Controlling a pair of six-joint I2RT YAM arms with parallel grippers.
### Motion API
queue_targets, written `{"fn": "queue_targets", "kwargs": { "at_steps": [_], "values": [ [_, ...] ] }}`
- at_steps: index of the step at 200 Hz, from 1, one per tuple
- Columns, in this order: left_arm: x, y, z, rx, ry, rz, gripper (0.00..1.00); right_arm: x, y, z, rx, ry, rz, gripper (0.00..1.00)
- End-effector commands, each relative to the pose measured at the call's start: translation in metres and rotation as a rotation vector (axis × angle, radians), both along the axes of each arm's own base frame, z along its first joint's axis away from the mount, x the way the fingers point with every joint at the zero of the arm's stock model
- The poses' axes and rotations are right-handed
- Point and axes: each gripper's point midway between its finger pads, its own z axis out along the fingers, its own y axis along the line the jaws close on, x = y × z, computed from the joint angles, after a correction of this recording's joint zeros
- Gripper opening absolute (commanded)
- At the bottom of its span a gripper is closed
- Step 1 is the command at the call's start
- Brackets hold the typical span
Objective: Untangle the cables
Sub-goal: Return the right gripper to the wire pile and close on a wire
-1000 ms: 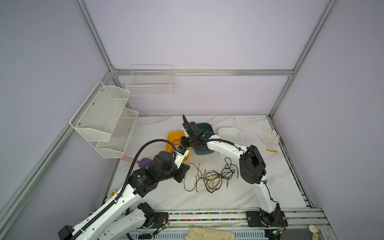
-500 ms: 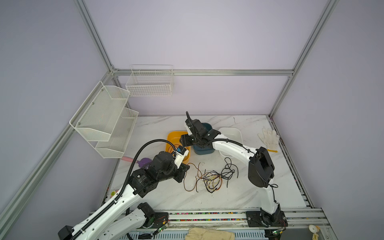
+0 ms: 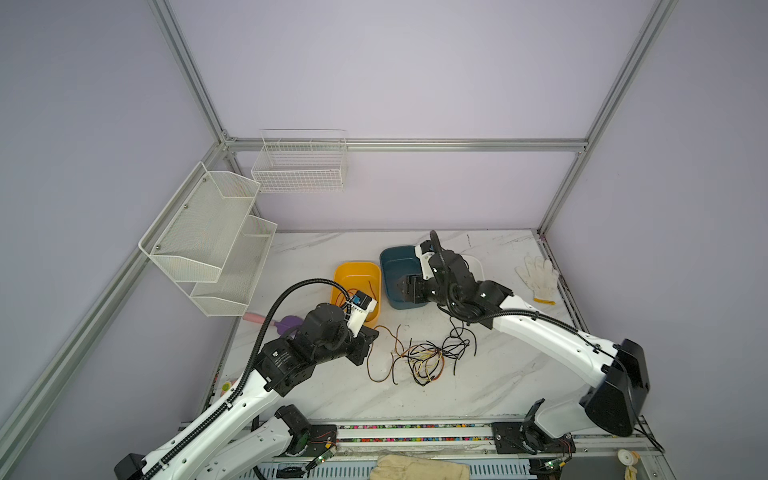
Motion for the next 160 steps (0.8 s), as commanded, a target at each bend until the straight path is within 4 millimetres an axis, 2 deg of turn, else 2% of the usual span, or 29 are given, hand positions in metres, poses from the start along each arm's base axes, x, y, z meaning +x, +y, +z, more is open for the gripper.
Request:
{"fn": "queue_targets", "kwargs": {
  "at_steps": [1, 29, 85, 103, 160],
  "values": [
    [0.003, 0.0, 0.0, -0.012, -0.033, 0.003, 0.0, -0.021, -0.007, -0.012, 0.217, 0.136, -0.069, 0.69],
    [0.003, 0.001, -0.001, -0.01, -0.03, 0.005, 0.0, -0.049, -0.014, -0.031, 0.371, 0.263, -0.121, 0.67],
    [0.003, 0.001, -0.002, -0.008, -0.03, 0.009, 0.0, -0.092, -0.007, -0.079, 0.371, 0.45, -0.255, 0.61],
    [0.003, 0.001, -0.002, -0.007, -0.029, 0.008, 0.0, -0.096, -0.006, -0.088, 0.412, 0.485, -0.288, 0.6],
    [0.003, 0.001, -0.002, -0.008, -0.031, 0.009, 0.0, -0.095, -0.013, -0.113, 0.419, 0.54, -0.387, 0.55]
  ]
}}
